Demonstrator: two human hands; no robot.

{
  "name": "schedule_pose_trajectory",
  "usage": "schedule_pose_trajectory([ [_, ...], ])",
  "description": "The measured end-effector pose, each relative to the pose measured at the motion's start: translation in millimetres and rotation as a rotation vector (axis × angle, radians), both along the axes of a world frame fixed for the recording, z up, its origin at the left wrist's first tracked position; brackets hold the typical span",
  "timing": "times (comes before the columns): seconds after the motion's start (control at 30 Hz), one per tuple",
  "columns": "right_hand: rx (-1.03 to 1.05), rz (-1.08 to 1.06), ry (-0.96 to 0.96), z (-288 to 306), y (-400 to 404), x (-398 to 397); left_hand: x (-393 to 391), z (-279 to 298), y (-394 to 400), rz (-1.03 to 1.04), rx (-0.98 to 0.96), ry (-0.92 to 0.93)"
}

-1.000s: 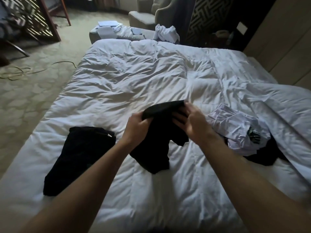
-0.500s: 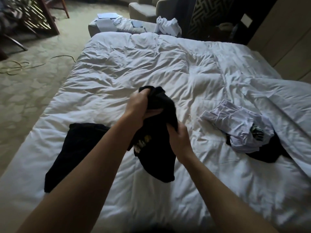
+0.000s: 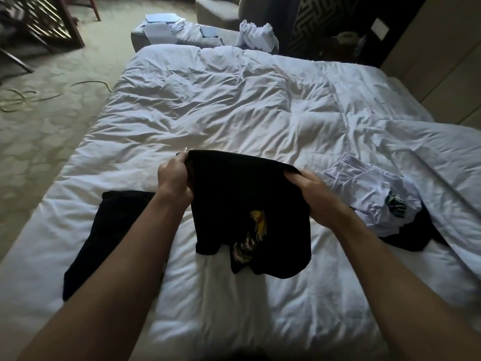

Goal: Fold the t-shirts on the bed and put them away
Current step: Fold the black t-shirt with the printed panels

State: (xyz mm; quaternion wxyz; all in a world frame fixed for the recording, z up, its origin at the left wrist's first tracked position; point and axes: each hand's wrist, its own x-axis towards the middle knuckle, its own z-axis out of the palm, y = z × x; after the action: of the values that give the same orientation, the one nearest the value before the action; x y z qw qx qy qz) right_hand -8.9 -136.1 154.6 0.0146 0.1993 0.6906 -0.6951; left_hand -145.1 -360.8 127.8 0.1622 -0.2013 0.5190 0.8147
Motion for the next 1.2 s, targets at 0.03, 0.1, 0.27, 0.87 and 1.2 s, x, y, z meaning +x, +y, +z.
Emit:
schedule_pose_trajectory([
  [0.03, 0.033, 0.027, -0.013, 2, 5, -2, 0, -3, -1, 0.016, -0.006, 0.001],
  [0.1, 0.125, 0.089, -0.025, 10, 17, -2, -4, -4, -5, 0.01, 0.008, -0.016],
  [0.27, 0.853, 0.26, -0.122, 19, 42, -8, -19, 12, -12, 0.037, -0.058, 0.073],
  [0.87, 0.923, 0.156, 0.1, 52, 59, -32, -81, 25, -52, 0.193, -0.623, 0.337],
  [1.2, 0.341, 0.166, 0.006, 66, 38, -27, -90, 17, -62, 0.108, -0.94, 0.432],
])
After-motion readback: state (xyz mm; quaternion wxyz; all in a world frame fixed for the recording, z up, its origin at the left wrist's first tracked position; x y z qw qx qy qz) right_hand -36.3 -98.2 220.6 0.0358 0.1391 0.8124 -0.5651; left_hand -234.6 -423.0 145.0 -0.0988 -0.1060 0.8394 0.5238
